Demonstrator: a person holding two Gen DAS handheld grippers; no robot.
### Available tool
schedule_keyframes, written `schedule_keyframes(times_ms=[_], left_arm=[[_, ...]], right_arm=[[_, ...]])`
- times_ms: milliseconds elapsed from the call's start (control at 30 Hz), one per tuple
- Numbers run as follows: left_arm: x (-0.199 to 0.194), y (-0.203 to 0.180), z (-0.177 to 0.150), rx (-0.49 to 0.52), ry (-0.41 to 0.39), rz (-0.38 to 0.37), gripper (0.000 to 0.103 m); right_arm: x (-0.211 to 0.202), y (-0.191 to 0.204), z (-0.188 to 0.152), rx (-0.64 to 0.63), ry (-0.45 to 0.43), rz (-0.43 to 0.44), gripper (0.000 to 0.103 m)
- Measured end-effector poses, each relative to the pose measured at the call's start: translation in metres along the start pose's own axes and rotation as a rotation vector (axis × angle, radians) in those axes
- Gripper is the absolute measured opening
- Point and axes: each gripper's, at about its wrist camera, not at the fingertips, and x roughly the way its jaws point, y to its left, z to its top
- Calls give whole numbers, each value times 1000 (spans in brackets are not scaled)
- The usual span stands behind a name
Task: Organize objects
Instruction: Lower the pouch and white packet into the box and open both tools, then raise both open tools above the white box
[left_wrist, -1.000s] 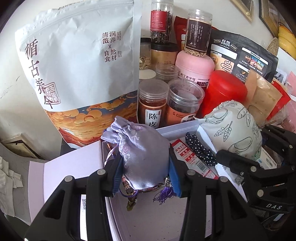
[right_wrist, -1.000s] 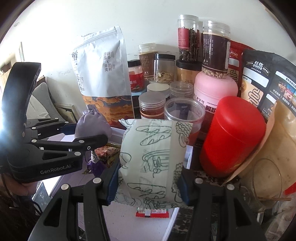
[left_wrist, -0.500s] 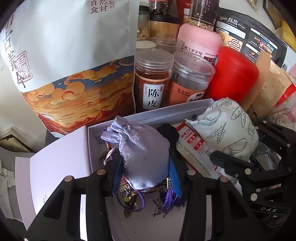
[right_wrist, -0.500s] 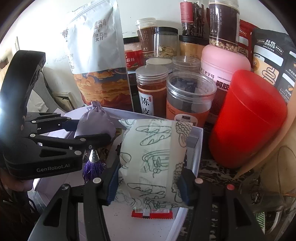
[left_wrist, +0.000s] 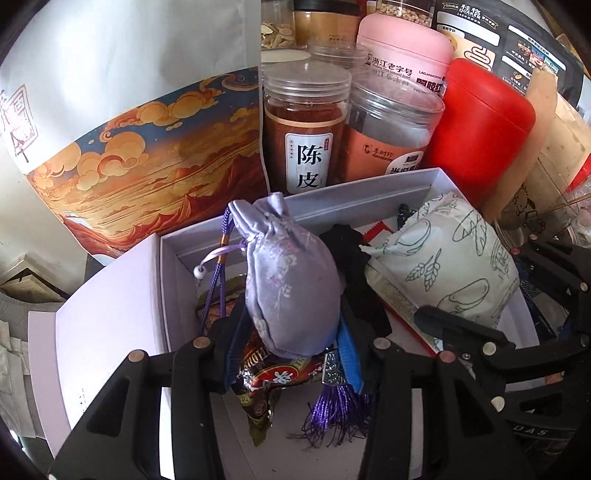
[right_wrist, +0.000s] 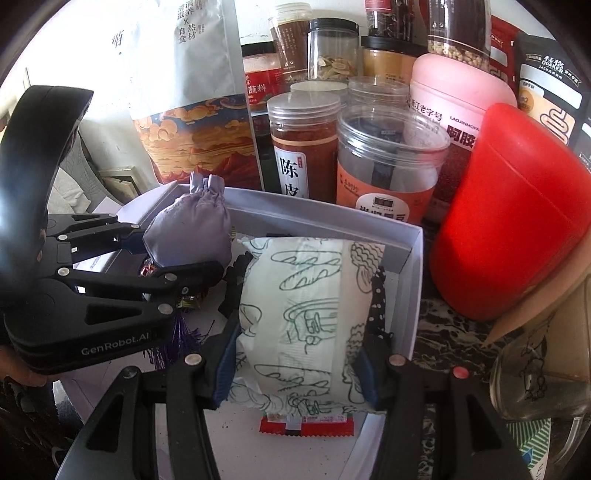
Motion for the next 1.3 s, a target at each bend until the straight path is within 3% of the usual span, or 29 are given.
schedule_keyframes(times_ms=[267,467,600,867,1300], left_arm=[[-1,-3,-1,-12,-5,2,42],[-13,-7,-2,-27,-9,7,43],[-25,-8,-4,-48,-38,20,55],[-48,-16,7,-36,-72,30,55],[-125,-13,12,-24,-140,49,55]], right_arm=[[3,-3,0,-5,-3,-13,57],[-9,-8,0,-8,-35,-62,65],[-19,-12,1,-3,-53,-88,65],[-43,-11,4,-22,-72,-106,65],[-100,-1,3,-46,-132,-133,65]])
